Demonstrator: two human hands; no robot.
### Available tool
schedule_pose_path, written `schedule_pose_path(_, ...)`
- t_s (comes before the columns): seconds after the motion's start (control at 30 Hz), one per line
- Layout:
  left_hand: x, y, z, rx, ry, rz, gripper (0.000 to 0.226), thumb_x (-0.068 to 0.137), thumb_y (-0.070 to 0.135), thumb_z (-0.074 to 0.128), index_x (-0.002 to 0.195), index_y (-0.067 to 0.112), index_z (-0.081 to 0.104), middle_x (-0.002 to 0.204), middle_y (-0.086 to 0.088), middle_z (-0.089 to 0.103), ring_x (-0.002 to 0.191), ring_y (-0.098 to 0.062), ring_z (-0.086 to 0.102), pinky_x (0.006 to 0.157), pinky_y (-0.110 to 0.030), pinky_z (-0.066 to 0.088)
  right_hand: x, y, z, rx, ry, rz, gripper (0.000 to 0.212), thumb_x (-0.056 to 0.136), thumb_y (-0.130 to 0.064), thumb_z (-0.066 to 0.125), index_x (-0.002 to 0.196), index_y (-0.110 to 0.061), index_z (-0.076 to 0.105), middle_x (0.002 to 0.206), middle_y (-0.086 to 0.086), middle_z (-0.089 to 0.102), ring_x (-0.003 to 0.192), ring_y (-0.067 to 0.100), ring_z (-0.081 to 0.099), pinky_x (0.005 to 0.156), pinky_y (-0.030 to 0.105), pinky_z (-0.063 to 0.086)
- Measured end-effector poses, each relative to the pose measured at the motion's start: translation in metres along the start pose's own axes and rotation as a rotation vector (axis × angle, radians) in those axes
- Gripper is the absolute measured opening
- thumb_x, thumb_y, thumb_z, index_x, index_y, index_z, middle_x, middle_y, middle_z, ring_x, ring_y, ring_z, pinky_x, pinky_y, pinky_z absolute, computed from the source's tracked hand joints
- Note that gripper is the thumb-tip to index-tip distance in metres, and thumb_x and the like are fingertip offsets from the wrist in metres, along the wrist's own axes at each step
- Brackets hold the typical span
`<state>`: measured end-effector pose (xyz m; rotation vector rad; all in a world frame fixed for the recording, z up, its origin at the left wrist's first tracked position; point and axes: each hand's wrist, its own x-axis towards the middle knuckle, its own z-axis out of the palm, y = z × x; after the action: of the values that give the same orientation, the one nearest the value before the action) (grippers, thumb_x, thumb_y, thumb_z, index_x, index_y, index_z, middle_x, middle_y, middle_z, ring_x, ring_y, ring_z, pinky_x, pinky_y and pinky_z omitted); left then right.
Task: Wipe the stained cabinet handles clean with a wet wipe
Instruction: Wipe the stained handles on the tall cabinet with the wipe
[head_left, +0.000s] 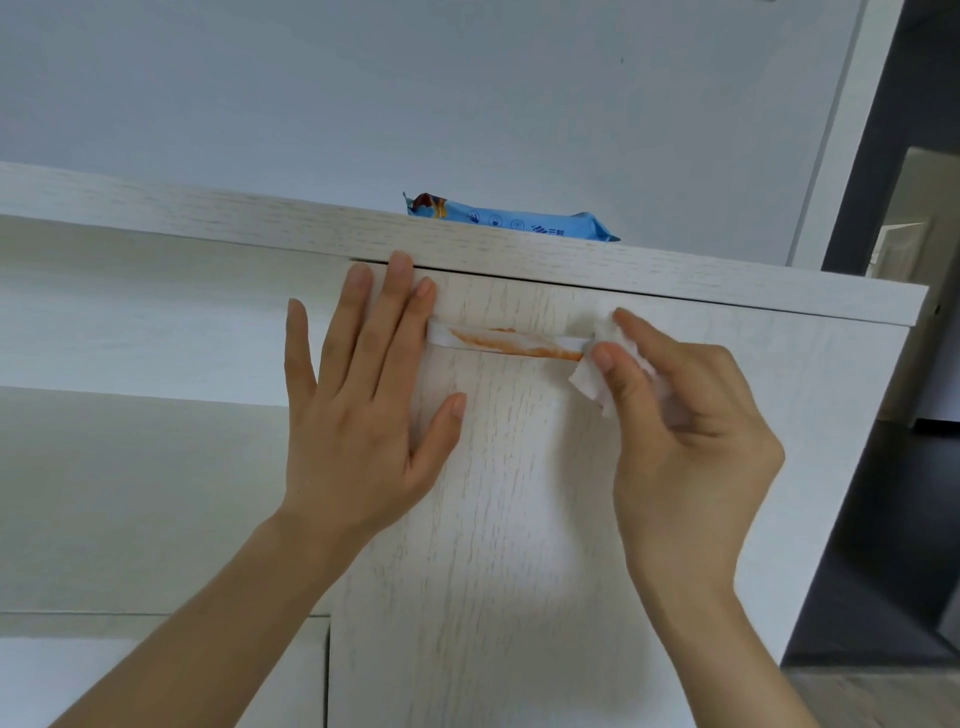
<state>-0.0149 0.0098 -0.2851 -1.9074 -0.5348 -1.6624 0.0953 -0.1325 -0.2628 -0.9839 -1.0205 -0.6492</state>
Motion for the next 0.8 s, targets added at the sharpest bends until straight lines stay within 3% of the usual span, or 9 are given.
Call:
schedule_pose_path(0.13,0.000,0.000,-0.001,0.005,-0.001,-0.001,0.062,0.098,0.043,0.027,0.146,0.004,0.023,0.153,-0.012,0.023,0.144,-0.030,0.016,0.114,-0.056,0.009,-0.007,0.007,0.003,-0.155,0.012,-0.191,0.027,0.082,-0.006,0.070,0.108,-0.011,0.065,0.091,0.000,0.053,0.077,-0.002,0.048,0.071,0.009,0.043)
schedule_pose_path(0.23,0.000,0.000,-0.001,0.008,0.001,-0.001,0.062,0.098,0.043,0.028,0.147,0.004,0.023,0.153,-0.012,0.023,0.143,-0.030,0.017,0.114,-0.056,0.009,-0.001,0.009,0.007,-0.087,0.078,-0.123,0.028,0.082,-0.008,0.070,0.109,-0.014,0.063,0.090,-0.008,0.050,0.082,-0.009,0.049,0.073,0.007,0.043)
schedule_pose_path(0.33,0.000,0.001,-0.001,0.005,-0.001,-0.004,0.062,0.098,0.042,0.028,0.146,0.004,0.023,0.153,-0.012,0.023,0.143,-0.030,0.017,0.114,-0.056,0.009,0.003,0.010,0.005,-0.166,0.061,-0.186,0.023,0.084,-0.010,0.068,0.107,-0.012,0.065,0.090,-0.003,0.053,0.081,-0.010,0.049,0.072,0.006,0.042)
schedule_pose_path(0.53,0.000,0.000,-0.001,0.000,0.001,-0.005,0.062,0.098,0.041,0.030,0.146,0.003,0.024,0.153,-0.014,0.025,0.143,-0.031,0.018,0.114,-0.057,0.010,0.002,0.015,-0.004,-0.129,0.045,-0.108,0.025,0.087,-0.015,0.063,0.112,-0.017,0.059,0.093,-0.010,0.052,0.087,-0.011,0.051,0.077,0.004,0.041)
schedule_pose_path(0.7,0.000,0.001,-0.002,-0.009,-0.002,-0.008,0.062,0.097,0.042,0.030,0.146,0.004,0.023,0.153,-0.011,0.022,0.143,-0.030,0.017,0.114,-0.055,0.008,-0.004,0.012,0.003,-0.132,0.025,-0.197,0.029,0.087,-0.011,0.064,0.116,-0.014,0.058,0.101,-0.004,0.054,0.093,-0.007,0.051,0.082,0.007,0.041)
schedule_pose_path(0.8,0.000,0.001,-0.002,-0.007,-0.004,-0.006,0.062,0.097,0.042,0.030,0.146,0.004,0.022,0.153,-0.011,0.020,0.143,-0.030,0.017,0.114,-0.055,0.009,-0.006,0.015,0.005,-0.170,0.005,-0.248,0.030,0.087,-0.007,0.066,0.116,-0.009,0.060,0.102,-0.002,0.055,0.093,0.004,0.052,0.082,0.011,0.043)
